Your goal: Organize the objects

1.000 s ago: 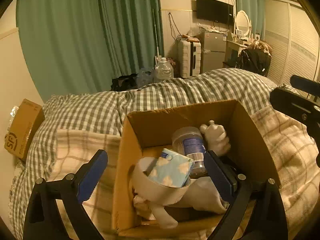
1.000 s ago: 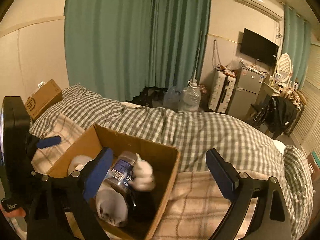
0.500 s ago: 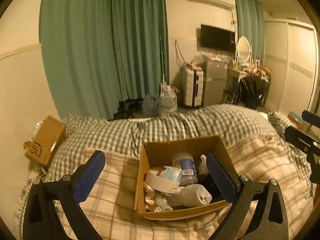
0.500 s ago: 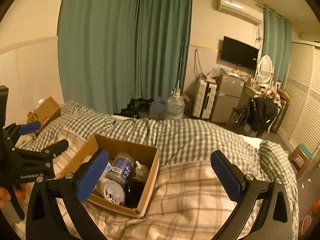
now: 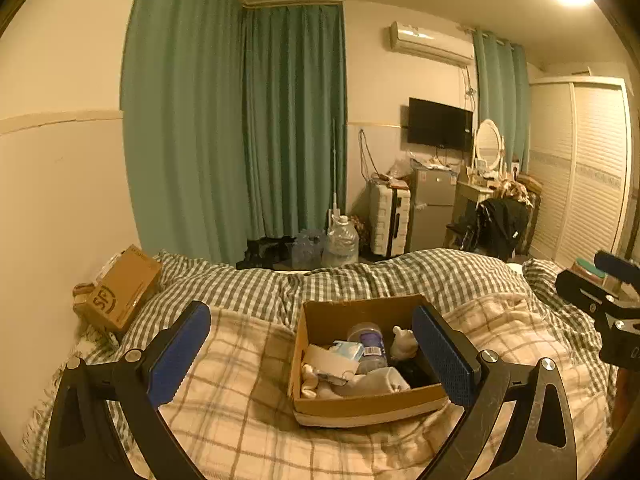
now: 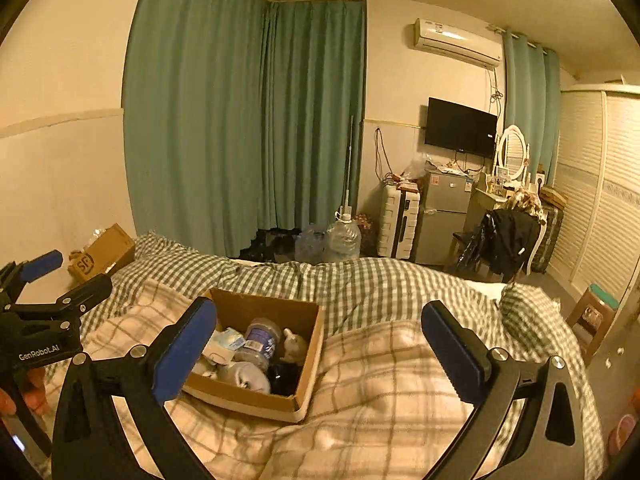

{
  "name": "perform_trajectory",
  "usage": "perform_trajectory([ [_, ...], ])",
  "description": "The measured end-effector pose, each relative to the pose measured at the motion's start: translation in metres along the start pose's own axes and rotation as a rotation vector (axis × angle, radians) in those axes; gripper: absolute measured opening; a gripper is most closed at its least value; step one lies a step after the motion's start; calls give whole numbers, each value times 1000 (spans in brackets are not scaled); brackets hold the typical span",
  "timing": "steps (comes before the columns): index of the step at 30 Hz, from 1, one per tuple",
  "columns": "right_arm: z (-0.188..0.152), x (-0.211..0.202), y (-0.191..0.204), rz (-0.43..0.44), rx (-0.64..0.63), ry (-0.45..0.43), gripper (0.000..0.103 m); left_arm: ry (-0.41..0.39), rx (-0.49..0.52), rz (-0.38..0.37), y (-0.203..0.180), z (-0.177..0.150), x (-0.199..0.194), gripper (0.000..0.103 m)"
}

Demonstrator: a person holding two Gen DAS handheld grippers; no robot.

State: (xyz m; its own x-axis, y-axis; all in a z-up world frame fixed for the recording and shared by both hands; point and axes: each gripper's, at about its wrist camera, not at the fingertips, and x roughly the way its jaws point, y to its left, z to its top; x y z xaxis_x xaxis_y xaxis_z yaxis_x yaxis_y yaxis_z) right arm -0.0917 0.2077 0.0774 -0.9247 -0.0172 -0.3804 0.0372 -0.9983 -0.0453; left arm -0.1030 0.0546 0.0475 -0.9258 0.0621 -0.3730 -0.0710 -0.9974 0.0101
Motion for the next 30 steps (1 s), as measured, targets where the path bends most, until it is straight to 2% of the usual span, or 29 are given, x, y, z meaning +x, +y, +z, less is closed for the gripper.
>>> perform_trajectory([
  [5, -33, 6, 9, -15, 23, -21, 103, 17, 4, 52, 5, -30, 6, 103],
  [10, -55, 25, 15, -27, 14, -1, 103, 49, -27, 39, 13, -50, 14, 103],
  [30, -67, 31, 24, -22, -15, 33, 103, 73, -31, 22, 14, -61, 17, 103],
])
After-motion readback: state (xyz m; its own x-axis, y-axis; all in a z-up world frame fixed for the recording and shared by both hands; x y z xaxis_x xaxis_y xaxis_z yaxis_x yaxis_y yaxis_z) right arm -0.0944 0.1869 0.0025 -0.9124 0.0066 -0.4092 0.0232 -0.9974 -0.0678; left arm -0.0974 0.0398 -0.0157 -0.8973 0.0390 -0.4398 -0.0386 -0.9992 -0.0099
